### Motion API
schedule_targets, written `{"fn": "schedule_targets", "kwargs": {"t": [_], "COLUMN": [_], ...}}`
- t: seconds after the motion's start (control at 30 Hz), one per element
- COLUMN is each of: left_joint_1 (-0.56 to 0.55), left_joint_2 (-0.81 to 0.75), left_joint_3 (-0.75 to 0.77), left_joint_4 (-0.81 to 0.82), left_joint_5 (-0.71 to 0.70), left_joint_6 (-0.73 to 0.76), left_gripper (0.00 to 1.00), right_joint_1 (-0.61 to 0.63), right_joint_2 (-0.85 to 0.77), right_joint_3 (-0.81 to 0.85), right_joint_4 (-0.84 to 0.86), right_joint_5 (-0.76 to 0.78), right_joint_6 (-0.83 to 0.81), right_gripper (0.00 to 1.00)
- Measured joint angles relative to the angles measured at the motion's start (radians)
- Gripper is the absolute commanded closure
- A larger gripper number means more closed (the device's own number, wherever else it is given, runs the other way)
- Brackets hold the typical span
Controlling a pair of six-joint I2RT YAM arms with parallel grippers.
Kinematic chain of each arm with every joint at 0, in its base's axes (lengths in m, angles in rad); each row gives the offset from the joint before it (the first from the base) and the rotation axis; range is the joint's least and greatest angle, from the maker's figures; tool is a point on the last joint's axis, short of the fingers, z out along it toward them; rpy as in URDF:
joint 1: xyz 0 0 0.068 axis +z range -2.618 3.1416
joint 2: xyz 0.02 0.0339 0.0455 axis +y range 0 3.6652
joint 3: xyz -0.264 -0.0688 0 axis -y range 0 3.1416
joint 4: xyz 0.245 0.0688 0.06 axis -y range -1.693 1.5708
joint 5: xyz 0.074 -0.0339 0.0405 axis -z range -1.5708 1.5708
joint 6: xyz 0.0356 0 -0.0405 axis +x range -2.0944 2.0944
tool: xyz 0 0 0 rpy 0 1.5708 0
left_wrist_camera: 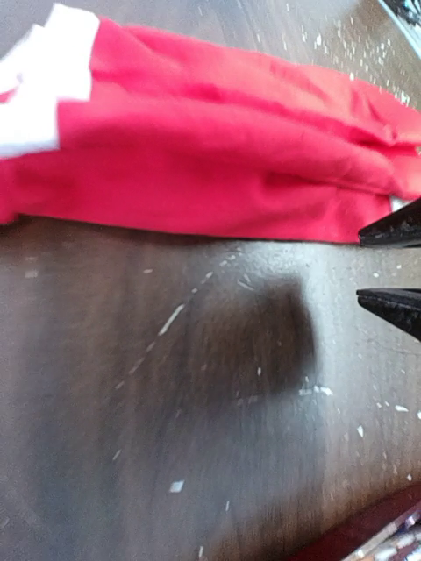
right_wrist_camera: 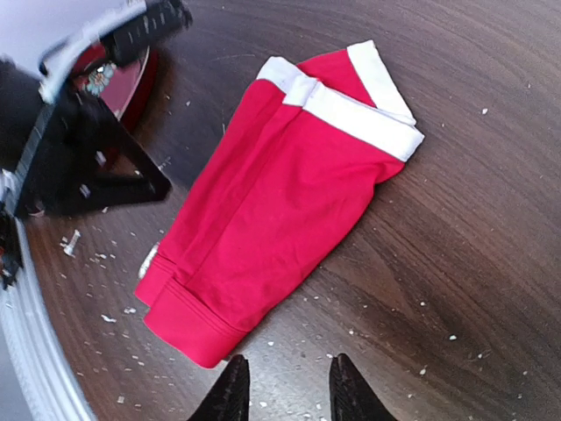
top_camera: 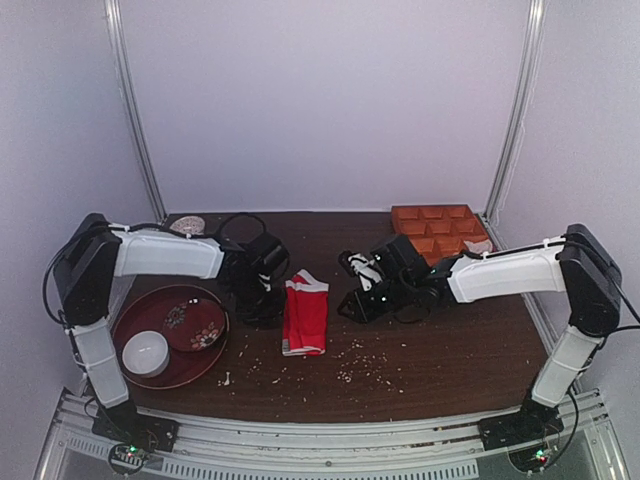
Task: Roll the underwear
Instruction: Adjust the underwear at the center of the board, then roll the underwear at the center of the board.
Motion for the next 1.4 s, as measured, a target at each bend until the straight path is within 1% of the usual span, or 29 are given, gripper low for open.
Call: {"fn": "schedule_targets", "kwargs": {"t": [0.23, 0.37, 0.43, 0.53, 0.7, 0.83, 1.03, 1.17, 1.33, 1.4], "left_joint_1": [0.024, 0.026, 0.027, 0.031, 0.044, 0.05, 0.05, 0.05, 0.053, 0.056], "left_joint_2": [-0.055, -0.055, -0.055, -0.055, -0.073, -0.091, -0.112, -0.122, -0.127, -0.135], "left_joint_3": [0.025, 0.032, 0.032, 0.029, -0.033, -0.084, -0.138, -0.155, -0.166, -0.175], "left_joint_4": [-0.004, 0.012, 0.025, 0.045, 0.072, 0.079, 0.111, 0.131, 0.145, 0.15], "left_joint_5": [0.013, 0.051, 0.074, 0.092, 0.093, 0.093, 0.112, 0.119, 0.126, 0.129], "left_joint_6": [0.0, -0.003, -0.008, -0.023, -0.035, -0.034, -0.035, -0.035, -0.037, -0.04], "left_gripper": [0.82, 0.82, 0.84, 0.85, 0.85, 0.85, 0.85, 0.85, 0.85, 0.85], "right_joint_1": [0.037, 0.069, 0.085, 0.098, 0.099, 0.1, 0.134, 0.165, 0.198, 0.202], "right_joint_2": [-0.003, -0.003, -0.003, 0.008, 0.104, 0.199, 0.242, 0.237, 0.162, 0.137], "right_joint_3": [-0.043, -0.046, -0.046, -0.023, 0.11, 0.22, 0.238, 0.206, 0.019, -0.024], "right_joint_4": [0.05, 0.076, 0.081, 0.078, 0.065, 0.056, 0.039, 0.061, 0.152, 0.165], "right_joint_5": [0.024, 0.031, 0.033, 0.031, 0.031, 0.024, 0.022, 0.023, 0.05, 0.061], "right_joint_6": [-0.116, -0.151, -0.15, -0.121, -0.009, 0.079, 0.121, 0.085, -0.013, -0.051], "right_gripper": [0.68, 0.68, 0.69, 0.72, 0.78, 0.77, 0.74, 0.72, 0.69, 0.67]}}
